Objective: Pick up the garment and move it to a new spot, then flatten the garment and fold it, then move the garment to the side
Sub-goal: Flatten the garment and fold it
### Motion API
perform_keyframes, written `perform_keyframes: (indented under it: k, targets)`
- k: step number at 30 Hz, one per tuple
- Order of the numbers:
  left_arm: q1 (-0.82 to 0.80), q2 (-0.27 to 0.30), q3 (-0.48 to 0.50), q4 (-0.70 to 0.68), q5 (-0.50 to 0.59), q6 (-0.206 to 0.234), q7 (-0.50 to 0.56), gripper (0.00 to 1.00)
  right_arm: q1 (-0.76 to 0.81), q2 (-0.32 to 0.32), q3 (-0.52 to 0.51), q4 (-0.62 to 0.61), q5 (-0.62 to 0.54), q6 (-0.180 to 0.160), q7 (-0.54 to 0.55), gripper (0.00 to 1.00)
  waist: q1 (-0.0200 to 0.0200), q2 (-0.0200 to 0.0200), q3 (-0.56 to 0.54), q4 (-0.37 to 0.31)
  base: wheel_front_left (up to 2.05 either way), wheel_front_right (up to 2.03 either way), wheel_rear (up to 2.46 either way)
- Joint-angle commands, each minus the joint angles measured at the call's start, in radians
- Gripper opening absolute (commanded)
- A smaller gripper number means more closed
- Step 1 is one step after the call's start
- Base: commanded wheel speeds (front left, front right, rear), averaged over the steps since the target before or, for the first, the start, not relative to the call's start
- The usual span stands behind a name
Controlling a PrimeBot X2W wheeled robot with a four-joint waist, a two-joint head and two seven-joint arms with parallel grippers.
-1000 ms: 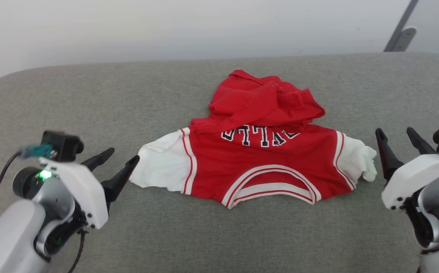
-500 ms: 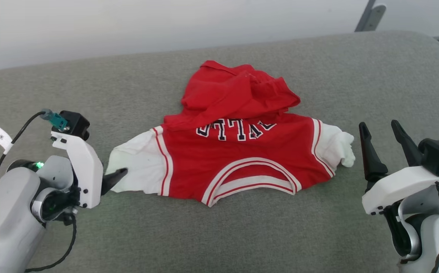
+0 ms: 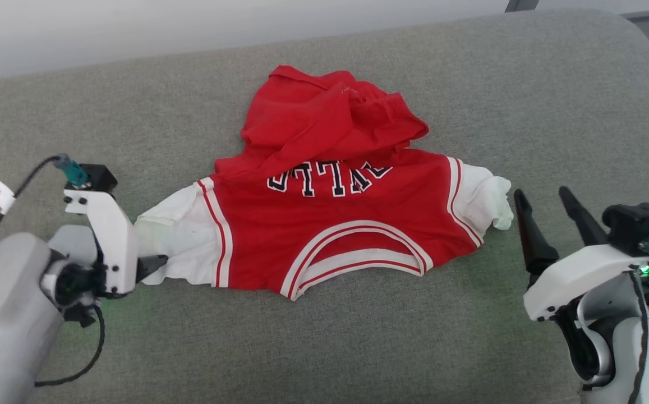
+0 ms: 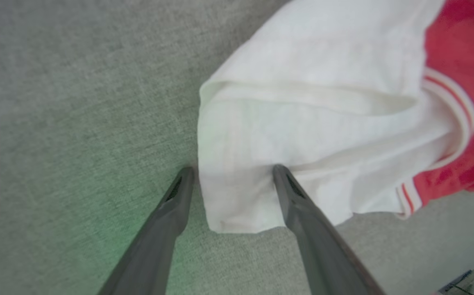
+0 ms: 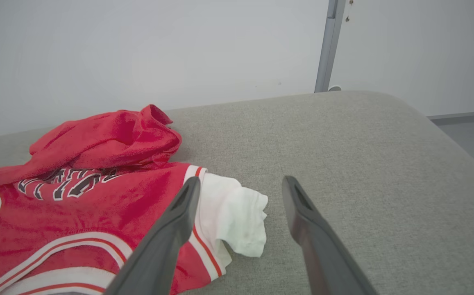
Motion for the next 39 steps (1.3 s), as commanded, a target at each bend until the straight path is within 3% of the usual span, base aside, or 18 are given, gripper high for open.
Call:
perform_keyframes:
  k: [1, 2, 3, 12, 22, 30, 32, 35, 39]
  targets:
    - [0.015, -0.034, -0.011, 0.032, -0.017, 0.0, 0.016, 1.0, -0.011, 0.002, 0.002, 0.007, 0.002, 0.0, 0.018, 1.0, 0.0, -0.0001, 0.01, -0.002, 0.0, 0.0, 0.0]
    - [0.011, -0.045, -0.013, 0.046, -0.025, -0.002, 0.023, 0.42, -0.013, 0.002, 0.0, 0.012, 0.009, 0.0, 0.028, 1.0, 0.0, -0.0001, 0.014, 0.0, 0.0, 0.0, 0.0]
    - [0.006, -0.05, -0.015, 0.058, -0.028, -0.004, 0.03, 0.0, -0.016, 0.002, -0.001, 0.017, 0.012, 0.0, 0.04, 1.0, 0.0, -0.0001, 0.017, 0.002, 0.0, 0.0, 0.0]
    - [-0.058, -0.079, -0.016, 0.094, -0.037, -0.017, 0.012, 0.0, -0.084, -0.002, -0.007, 0.096, 0.014, 0.0, 0.217, 1.0, 0.0, -0.0001, 0.044, 0.032, 0.0, 0.0, 0.0]
    - [-0.118, -0.103, -0.04, 0.105, -0.04, -0.023, -0.028, 0.0, -0.207, -0.1, -0.04, 0.245, 0.045, 0.0, 0.445, 1.0, 0.0, -0.0001, 0.085, 0.095, 0.0, 0.0, 0.0]
    - [-0.135, -0.105, -0.067, 0.092, -0.063, -0.022, -0.045, 0.0, -0.277, -0.123, 0.038, 0.417, 0.106, 0.001, 0.568, 1.0, 0.0, -0.0001, 0.108, 0.122, 0.0, 0.0, 0.0]
    - [-0.139, -0.106, -0.07, 0.094, -0.073, -0.022, -0.055, 0.0, -0.293, -0.132, 0.063, 0.468, 0.124, 0.001, 0.587, 0.0, 0.0, -0.0001, 0.109, 0.129, 0.0, 0.0, 0.0]
    - [-0.146, -0.105, -0.078, 0.098, -0.082, -0.022, -0.062, 0.0, -0.322, -0.14, 0.07, 0.512, 0.153, 0.001, 0.605, 0.0, 0.0, -0.0001, 0.099, 0.142, 0.0, 0.0, 0.0]
    - [-0.173, -0.091, -0.082, 0.097, -0.087, -0.023, -0.063, 0.0, -0.377, -0.164, 0.072, 0.484, 0.197, 0.001, 0.644, 0.0, 0.0, -0.0001, 0.055, 0.161, 0.0, 0.0, 0.0]
